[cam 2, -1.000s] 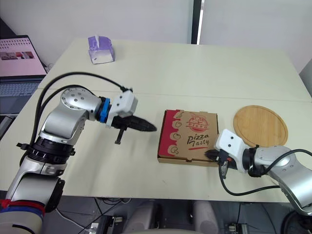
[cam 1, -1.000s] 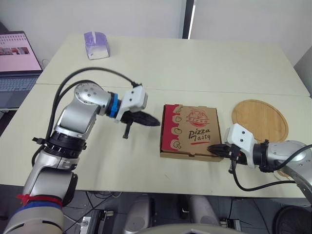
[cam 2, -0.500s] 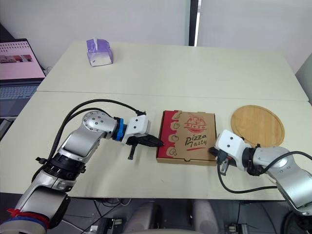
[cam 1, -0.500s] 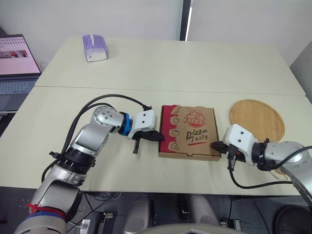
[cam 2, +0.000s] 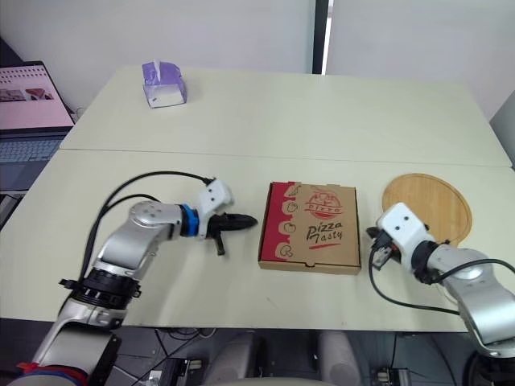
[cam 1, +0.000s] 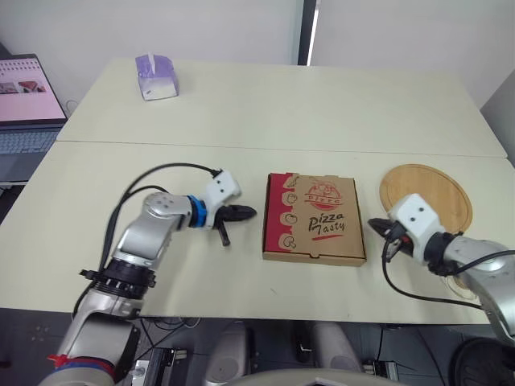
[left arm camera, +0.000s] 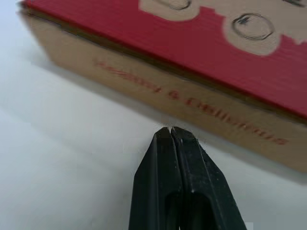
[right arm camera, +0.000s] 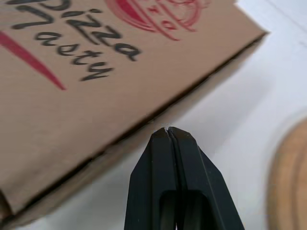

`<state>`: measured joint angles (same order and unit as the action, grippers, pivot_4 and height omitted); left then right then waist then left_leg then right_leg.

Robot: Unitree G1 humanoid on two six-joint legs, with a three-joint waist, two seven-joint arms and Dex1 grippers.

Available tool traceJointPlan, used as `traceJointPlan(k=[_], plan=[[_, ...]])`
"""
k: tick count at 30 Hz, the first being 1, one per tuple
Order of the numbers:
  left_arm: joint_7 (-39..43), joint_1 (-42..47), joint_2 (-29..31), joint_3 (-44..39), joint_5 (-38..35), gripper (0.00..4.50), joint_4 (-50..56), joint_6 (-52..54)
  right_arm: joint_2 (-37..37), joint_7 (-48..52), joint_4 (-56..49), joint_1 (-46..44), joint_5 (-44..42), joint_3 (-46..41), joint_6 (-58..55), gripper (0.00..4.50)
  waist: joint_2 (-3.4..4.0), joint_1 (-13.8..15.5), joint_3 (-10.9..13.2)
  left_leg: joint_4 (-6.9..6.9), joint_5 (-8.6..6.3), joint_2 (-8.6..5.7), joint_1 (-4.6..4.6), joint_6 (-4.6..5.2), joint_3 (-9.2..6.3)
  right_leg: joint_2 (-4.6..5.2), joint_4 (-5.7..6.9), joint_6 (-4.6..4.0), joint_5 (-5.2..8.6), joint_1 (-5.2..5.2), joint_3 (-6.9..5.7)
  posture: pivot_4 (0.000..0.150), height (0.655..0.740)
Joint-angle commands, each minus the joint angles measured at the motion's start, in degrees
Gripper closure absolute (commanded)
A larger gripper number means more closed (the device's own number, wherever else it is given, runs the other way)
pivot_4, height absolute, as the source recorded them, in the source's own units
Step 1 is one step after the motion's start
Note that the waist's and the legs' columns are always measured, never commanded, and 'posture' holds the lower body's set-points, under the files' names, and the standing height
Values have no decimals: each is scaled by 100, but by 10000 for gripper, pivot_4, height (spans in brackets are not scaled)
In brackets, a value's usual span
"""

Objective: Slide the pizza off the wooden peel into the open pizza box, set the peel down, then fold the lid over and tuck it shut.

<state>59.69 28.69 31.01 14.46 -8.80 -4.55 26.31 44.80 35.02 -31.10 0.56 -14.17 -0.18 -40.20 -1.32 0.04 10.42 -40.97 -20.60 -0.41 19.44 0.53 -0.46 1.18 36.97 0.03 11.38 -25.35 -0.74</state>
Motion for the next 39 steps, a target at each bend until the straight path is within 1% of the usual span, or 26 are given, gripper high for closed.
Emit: traceJointPlan(k=[1, 7, 11, 14, 17, 19, 21, 24, 26, 30, 33, 39], plan=[[-64, 83, -34, 17, 23, 45000, 263, -17, 36, 120, -154, -131, -12, 58, 13, 44746, 0, 0, 0, 0, 0, 0, -2, 0, 0, 0, 1, 0, 0, 1, 0, 1500, 7192], [-78, 7, -19, 5, -18, 45000, 360, 37, 85, 100, -117, -163, 66, -5, 30, 44746, 0, -2, 0, 1, 0, 1, -2, 0, 0, -2, 0, 1, 0, 1, -1, 1500, 7192], [-145, -89, 137, -223, -52, 45000, 372, 50, 188, 157, -115, -53, 41, -389, 141, 44746, 0, -2, 0, 1, 0, 1, -2, 0, 1, -2, 0, 1, 0, 1, -1, 1500, 7192], [-261, -218, 487, -594, -44, 45000, 244, -20, 239, 267, -174, 230, -55, -1045, 401, 44746, 0, -2, 0, 1, 0, 1, -1, 0, -2, -2, -1, 1, 1, 0, -2, 1500, 7192], [-403, -366, 826, -982, -42, 45000, 65, -157, 401, 548, -3, 760, -14, -1767, 843, 44746, 0, -1, 0, 5, 0, 3, -2, 0, -2, -2, -1, 1, 1, -1, -3, 1500, 7192], [-523, -470, 1094, -1227, 41, 45000, -83, -300, 601, 876, 298, 1280, 134, -2323, 1322, 44746, 0, 2, 0, 7, 0, 3, -2, 0, -3, -2, -3, 22, 14, 1, -5, 1500, 7192], [-678, -662, 1381, -1401, 182, 45000, -153, -374, 761, 1168, 704, 1720, 267, -2852, 1812, 44746, 0, 18, 0, 6, -1, 1, -2, 1, -1, 1, -6, 25, 16, 3, -4, 1500, 7192], [-804, -962, 1627, -1566, 285, 45000, -165, -621, 912, 1480, 1337, 2030, 344, -3383, 2373, 44746, -1, 15, 1, 8, -2, 0, -8, 3, 12, 4, -10, 27, 16, 5, 4, 1500, 7192], [-825, -1105, 1697, -1764, 207, 45000, -286, -663, 1032, 1708, 1821, 2171, 392, -3693, 2712, 44746, -1, 15, 1, 8, -2, 1, -11, 3, 20, 5, -8, 27, 16, 4, 9, 1500, 7192], [-795, -1187, 1678, -1873, 96, 45000, -242, -600, 1126, 1924, 2457, 2196, 456, -3903, 3304, 44746, -3, 7, 2, 11, -2, 6, -20, 2, 25, 0, -5, 29, 18, 7, 9, 1500, 7192], [-645, -1208, 1673, -1811, 29, 45000, -122, -475, 1163, 2045, 2763, 2146, 399, -3987, 3508, 44746, -3, 3, 2, 14, -2, 7, -24, 2, 33, -1, -3, 29, 18, 7, 13, 1500, 7192], [-514, -1191, 1642, -1731, -48, 45000, -21, -244, 1352, 2054, 3082, 1748, 349, -3981, 3517, 44746, -3, -5, 2, 17, -2, 6, -34, 2, 45, 0, -2, 30, 18, 10, 22, 1500, 7192]])
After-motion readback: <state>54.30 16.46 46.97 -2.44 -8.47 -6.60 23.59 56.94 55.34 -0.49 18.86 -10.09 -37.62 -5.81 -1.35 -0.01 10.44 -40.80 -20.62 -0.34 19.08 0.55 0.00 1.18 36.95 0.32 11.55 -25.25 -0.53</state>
